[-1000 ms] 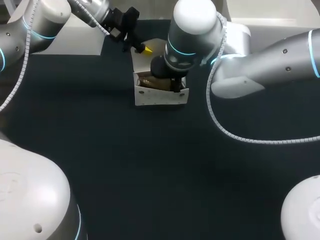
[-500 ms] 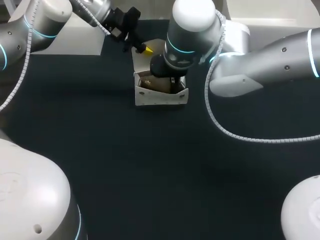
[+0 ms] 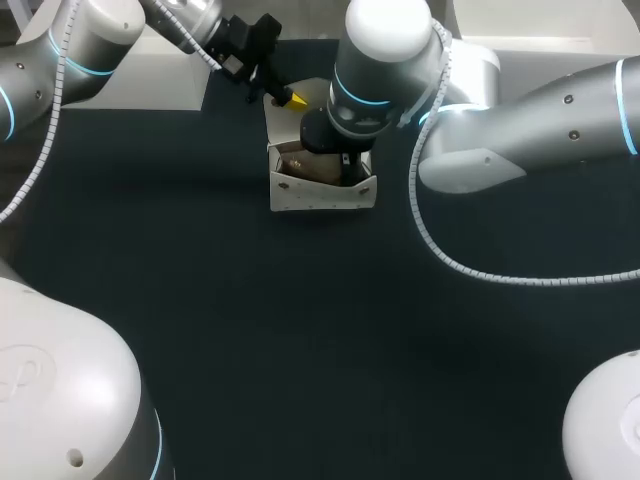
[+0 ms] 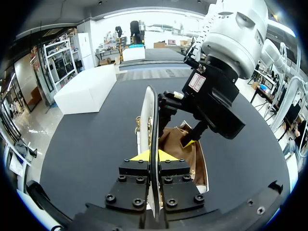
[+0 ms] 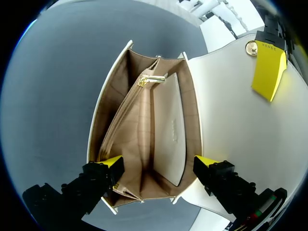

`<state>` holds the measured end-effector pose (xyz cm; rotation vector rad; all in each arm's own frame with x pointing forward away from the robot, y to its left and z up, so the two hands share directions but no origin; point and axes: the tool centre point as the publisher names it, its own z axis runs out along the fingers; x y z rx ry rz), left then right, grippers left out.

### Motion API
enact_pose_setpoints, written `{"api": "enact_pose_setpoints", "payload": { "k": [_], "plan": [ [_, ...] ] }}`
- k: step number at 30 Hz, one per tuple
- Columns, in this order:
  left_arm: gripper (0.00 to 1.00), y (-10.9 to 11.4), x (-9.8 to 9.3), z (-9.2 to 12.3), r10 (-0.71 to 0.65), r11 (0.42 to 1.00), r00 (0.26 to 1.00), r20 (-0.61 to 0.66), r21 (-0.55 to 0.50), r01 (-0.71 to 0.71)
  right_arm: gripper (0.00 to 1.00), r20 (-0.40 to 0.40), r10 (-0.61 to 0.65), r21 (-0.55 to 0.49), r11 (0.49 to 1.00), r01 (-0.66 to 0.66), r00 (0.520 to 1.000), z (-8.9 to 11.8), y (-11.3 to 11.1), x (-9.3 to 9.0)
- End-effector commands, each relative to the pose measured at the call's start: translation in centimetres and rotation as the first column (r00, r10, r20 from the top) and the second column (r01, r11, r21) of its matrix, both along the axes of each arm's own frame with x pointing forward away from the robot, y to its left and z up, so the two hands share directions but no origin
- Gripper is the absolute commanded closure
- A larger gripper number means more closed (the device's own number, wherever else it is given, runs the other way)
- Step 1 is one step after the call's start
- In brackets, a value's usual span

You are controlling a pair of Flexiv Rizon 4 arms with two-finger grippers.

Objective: Pick up the bag, open it, inspect its contents, close it, and place it on the opposite side

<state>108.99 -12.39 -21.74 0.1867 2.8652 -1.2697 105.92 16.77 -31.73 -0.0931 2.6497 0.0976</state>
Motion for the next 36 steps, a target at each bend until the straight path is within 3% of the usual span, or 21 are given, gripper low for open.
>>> {"api": "enact_pose_setpoints", "payload": {
  "k": [1,11,14,19,28,36],
  "plan": [
    [1.0,-0.1,0.1,0.0,-0.003,1.0,1.0,-0.002,-0.003,0.003,0.0,0.001,0.0,-0.005,1.0,0.0,1.0,-0.7,0.0,0.2],
    [1.0,-0.1,-0.3,0.3,-0.014,1.0,1.0,0.019,-0.017,0.014,0.0,0.022,0.001,0.0,1.0,-0.001,1.0,-0.1,0.1,0.2],
    [1.0,-0.2,-0.6,0.7,-0.02,1.0,0.999,0.035,-0.019,0.021,0.51,0.056,-0.004,0.002,1.0,0.004,0.998,0.7,0.2,0.1],
    [1.0,-0.4,-0.7,0.8,-0.015,1.0,0.998,0.063,-0.01,0.015,0.71,0.13,-0.025,0.012,1.0,0.023,0.991,2.7,0.3,0.0],
    [1.0,-0.8,0.6,-0.7,0.024,0.999,0.996,0.089,0.022,-0.026,0.75,0.244,-0.076,0.032,0.997,0.071,0.967,5.8,-0.3,-0.6],
    [1.0,-0.8,2.3,-2.3,0.103,0.994,0.983,0.152,0.031,-0.108,0.83,0.293,-0.104,0.048,0.994,0.094,0.95,6.7,-0.8,-1.5]
  ]
}}
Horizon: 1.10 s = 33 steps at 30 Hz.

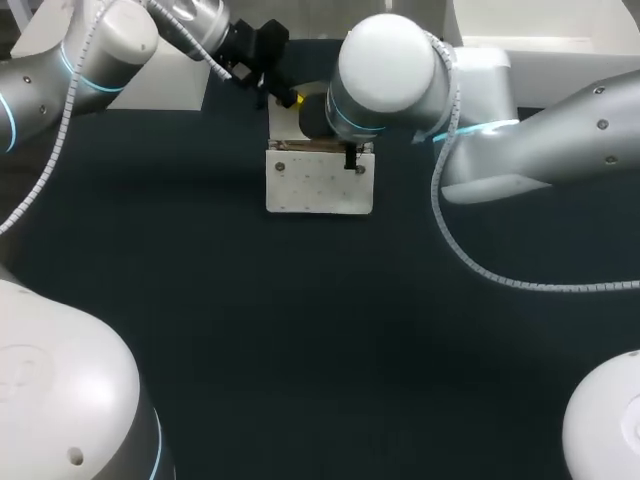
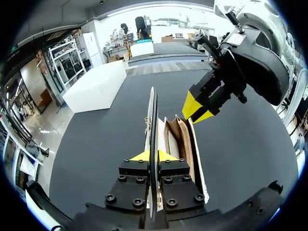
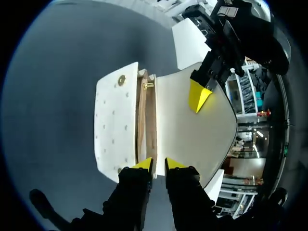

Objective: Pick up the bag, open it, inspect its contents, close it, and place it on the opposite side

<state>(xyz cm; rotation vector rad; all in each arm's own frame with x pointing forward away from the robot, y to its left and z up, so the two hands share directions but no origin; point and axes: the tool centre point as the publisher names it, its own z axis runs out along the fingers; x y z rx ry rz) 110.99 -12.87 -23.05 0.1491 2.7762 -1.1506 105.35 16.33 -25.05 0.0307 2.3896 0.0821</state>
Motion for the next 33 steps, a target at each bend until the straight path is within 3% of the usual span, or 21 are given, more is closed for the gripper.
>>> {"api": "enact_pose_setpoints", "payload": {
  "k": [1,6,11,26,33],
  "plan": [
    [1.0,-0.3,0.6,-1.2,0.044,0.999,0.998,0.053,0.0,-0.044,0.82,0.043,-0.003,0.006,1.0,0.002,0.999,-0.1,-0.3,-1.0],
    [1.0,-0.2,1.9,-2.2,0.067,0.998,0.991,0.115,0.006,-0.068,0.83,0.04,-0.01,0.004,1.0,0.009,0.999,-0.9,-0.4,-1.6],
    [1.0,-0.2,2.9,-2.8,0.077,0.997,0.983,0.168,-0.006,-0.077,1.0,0.034,-0.03,0.049,0.998,0.028,0.999,-1.9,-0.6,-2.3],
    [1.0,-0.4,7.2,-4.5,0.102,0.994,0.967,0.233,0.011,-0.107,1.0,0.021,-0.081,0.091,0.993,0.078,0.997,-4.8,-0.6,-4.1],
    [1.0,-0.4,7.3,-5.7,0.091,0.996,0.974,0.207,0.003,-0.094,1.0,0.006,-0.119,0.088,0.989,0.118,0.993,-5.8,-0.4,-4.1]
  ]
}}
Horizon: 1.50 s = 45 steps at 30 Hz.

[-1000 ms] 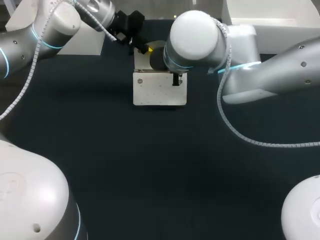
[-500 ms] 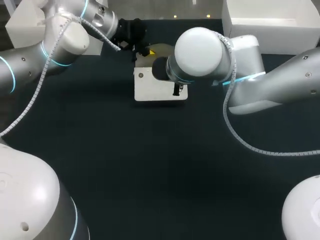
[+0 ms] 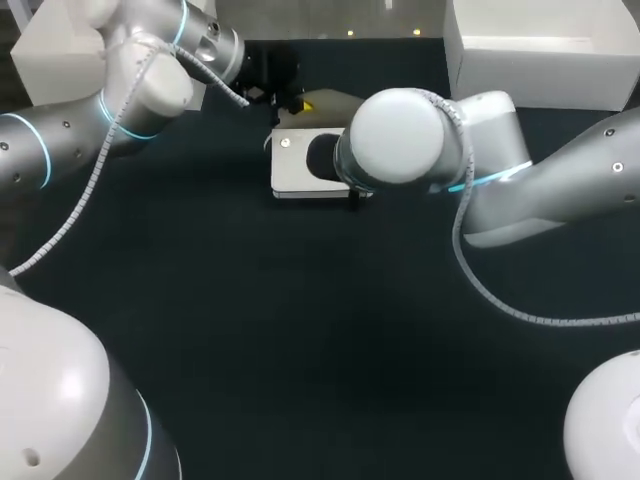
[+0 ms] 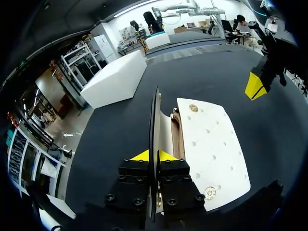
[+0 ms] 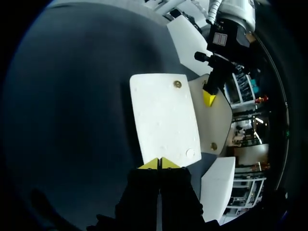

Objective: Pick up the bag, open it, inspect its contents, close it, and place it on the opposite side

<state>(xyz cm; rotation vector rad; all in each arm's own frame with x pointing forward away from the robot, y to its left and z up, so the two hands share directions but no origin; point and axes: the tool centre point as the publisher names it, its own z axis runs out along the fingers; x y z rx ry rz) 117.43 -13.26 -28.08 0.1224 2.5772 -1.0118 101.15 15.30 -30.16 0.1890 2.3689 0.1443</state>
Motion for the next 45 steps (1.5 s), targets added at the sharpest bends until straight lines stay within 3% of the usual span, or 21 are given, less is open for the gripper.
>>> {"api": "enact_pose_setpoints", "payload": {
  "k": [1,17,28,35,37,40,45],
  "plan": [
    [1.0,0.0,0.8,-0.7,-0.012,1.0,1.0,-0.007,-0.011,0.012,1.0,0.0,-0.021,-0.004,1.0,0.021,1.0,-0.6,0.7,0.1],
    [1.0,-0.1,1.0,-0.7,-0.033,0.999,0.999,0.016,-0.022,0.033,1.0,0.018,0.004,0.007,1.0,-0.005,1.0,-0.7,1.2,0.1],
    [1.0,0.7,5.2,-2.1,-0.046,0.999,0.994,0.1,-0.004,0.046,1.0,0.032,0.019,0.033,0.999,-0.02,0.999,-3.6,1.6,-1.2],
    [1.0,0.4,4.4,-2.8,-0.091,0.996,0.991,0.098,0.014,0.09,1.0,0.038,0.008,0.012,1.0,-0.008,0.999,-4.4,1.5,-1.0],
    [1.0,0.3,3.9,-3.0,-0.1,0.995,0.99,0.095,0.026,0.098,0.76,0.039,0.007,0.0,1.0,-0.007,0.999,-4.7,1.6,-0.8],
    [1.0,0.4,3.5,-3.2,-0.106,0.994,0.99,0.089,0.026,0.104,0.59,0.041,0.009,-0.005,1.0,-0.009,0.999,-4.9,1.7,-0.4],
    [1.0,0.9,2.7,-3.2,-0.119,0.993,0.989,0.087,0.024,0.117,0.56,0.049,0.009,-0.007,1.0,-0.008,0.999,-5.2,1.7,0.3]
  ]
}}
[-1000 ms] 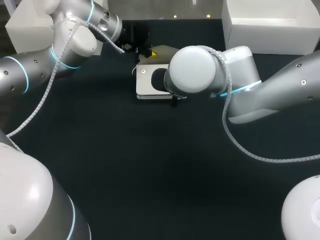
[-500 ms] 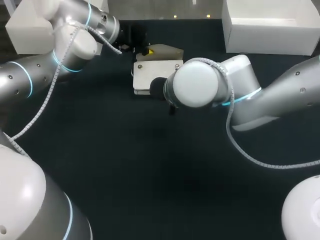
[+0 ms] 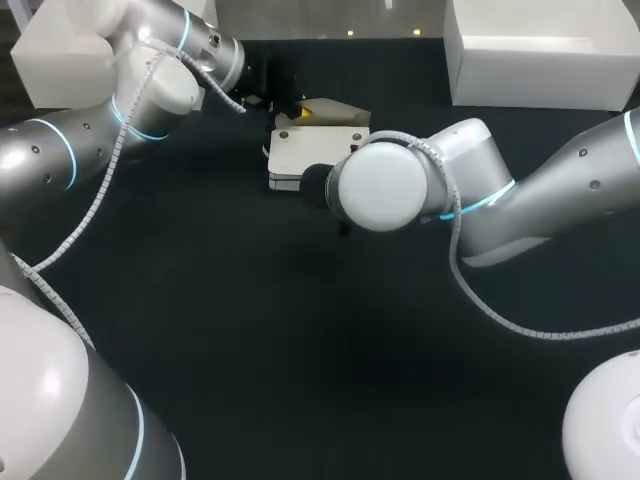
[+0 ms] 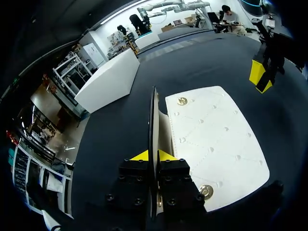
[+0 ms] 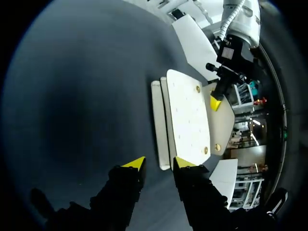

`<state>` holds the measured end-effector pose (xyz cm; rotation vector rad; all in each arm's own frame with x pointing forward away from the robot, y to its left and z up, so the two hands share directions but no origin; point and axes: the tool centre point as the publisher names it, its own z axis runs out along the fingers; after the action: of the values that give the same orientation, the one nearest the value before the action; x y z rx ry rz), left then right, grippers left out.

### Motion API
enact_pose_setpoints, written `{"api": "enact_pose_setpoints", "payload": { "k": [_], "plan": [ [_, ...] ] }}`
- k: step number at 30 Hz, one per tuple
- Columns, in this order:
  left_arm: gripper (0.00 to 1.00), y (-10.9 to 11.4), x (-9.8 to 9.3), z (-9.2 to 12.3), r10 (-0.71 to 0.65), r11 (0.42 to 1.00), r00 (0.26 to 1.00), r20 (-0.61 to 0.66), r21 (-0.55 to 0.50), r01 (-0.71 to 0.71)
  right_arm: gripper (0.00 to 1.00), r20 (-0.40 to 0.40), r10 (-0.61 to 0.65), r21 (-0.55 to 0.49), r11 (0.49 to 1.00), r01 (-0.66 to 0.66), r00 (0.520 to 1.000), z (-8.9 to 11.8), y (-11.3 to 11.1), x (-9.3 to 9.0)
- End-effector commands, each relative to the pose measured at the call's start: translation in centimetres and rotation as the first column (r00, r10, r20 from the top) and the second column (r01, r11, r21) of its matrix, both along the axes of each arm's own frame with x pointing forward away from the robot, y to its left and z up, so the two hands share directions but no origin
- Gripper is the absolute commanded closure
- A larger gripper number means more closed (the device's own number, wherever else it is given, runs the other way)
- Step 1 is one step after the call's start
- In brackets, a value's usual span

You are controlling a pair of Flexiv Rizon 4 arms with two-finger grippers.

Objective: Pick up the bag, open it, inspect its contents, close it, and place it on the opposite side

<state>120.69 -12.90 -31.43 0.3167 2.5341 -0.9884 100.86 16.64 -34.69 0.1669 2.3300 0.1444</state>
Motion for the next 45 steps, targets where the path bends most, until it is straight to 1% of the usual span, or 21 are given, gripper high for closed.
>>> {"api": "enact_pose_setpoints", "payload": {
  "k": [1,10,15,18,29,41,45],
  "plan": [
    [1.0,0.6,-0.8,0.1,-0.008,1.0,1.0,0.004,-0.012,0.008,0.55,0.012,-0.004,0.002,1.0,0.004,1.0,-0.7,0.4,0.9],
    [1.0,0.7,-1.6,0.0,-0.045,0.999,0.999,0.002,-0.016,0.045,0.6,0.038,-0.004,0.002,1.0,0.004,0.999,-1.2,-0.2,2.3],
    [1.0,0.6,-1.7,-0.1,-0.057,0.998,0.998,-0.003,-0.011,0.057,0.64,0.044,-0.002,-0.001,1.0,0.002,0.999,-1.8,-0.5,3.0],
    [1.0,0.4,-1.7,-0.1,-0.061,0.998,0.998,-0.006,-0.012,0.061,0.64,0.045,0.002,-0.009,1.0,-0.002,0.999,-2.0,-0.5,3.3],
    [1.0,-0.1,-1.5,-0.2,-0.071,0.997,0.997,-0.017,-0.005,0.071,0.66,0.06,0.011,-0.009,1.0,-0.011,0.998,-1.8,-0.4,4.2],
    [1.0,-0.1,-1.5,-0.3,-0.076,0.997,0.997,-0.024,0.004,0.076,0.77,0.07,0.025,-0.016,1.0,-0.024,0.997,-1.9,-0.1,4.7],
    [1.0,-0.1,-1.6,-0.3,-0.078,0.997,0.997,-0.025,0.005,0.078,0.75,0.069,0.026,-0.026,0.999,-0.024,0.997,-2.0,-0.1,4.8]
  ]
}}
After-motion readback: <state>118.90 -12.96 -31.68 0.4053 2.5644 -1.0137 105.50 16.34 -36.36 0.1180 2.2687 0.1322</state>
